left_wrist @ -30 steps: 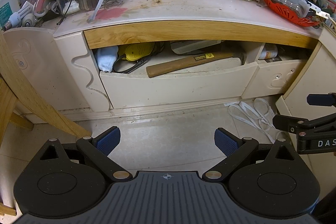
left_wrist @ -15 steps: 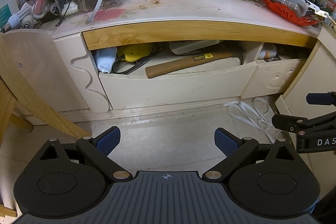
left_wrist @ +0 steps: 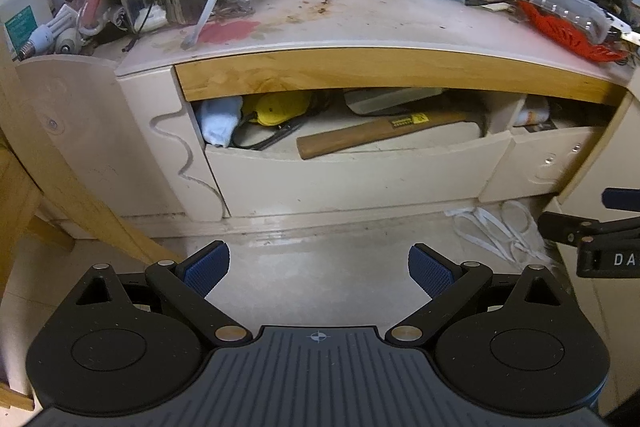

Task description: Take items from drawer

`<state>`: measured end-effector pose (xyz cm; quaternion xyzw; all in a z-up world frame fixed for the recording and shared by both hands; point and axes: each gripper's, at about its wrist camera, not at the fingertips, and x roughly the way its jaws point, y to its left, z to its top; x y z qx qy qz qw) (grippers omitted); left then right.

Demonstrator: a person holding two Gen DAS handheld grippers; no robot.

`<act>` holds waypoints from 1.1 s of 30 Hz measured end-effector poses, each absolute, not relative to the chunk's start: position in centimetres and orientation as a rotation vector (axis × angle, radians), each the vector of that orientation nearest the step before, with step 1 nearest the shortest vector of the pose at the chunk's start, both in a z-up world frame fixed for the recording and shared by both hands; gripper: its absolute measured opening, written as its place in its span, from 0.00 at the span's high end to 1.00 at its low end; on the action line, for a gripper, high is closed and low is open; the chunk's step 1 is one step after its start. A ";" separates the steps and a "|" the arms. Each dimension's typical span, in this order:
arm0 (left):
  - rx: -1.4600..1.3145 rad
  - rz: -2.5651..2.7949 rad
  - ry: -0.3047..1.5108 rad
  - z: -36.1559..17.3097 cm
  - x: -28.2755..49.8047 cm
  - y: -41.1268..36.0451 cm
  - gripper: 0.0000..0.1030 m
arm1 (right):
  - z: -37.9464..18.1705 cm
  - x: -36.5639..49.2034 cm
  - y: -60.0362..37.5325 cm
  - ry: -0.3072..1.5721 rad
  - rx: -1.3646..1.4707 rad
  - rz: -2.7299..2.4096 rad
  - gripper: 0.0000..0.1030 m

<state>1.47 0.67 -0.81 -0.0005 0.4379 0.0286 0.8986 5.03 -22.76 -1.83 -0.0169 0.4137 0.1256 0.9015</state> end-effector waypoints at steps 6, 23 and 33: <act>-0.006 0.083 0.899 -1.6 2.7 0.8 0.04 | -2.6 6.5 -22.4 0.842 -0.026 0.244 0.00; -0.008 0.129 0.871 -4.7 6.9 1.5 0.04 | -5.2 10.1 -21.2 0.794 -0.023 0.228 0.00; -0.023 0.131 0.878 -8.1 9.2 2.5 0.04 | -8.6 12.3 -21.4 0.789 -0.020 0.185 0.00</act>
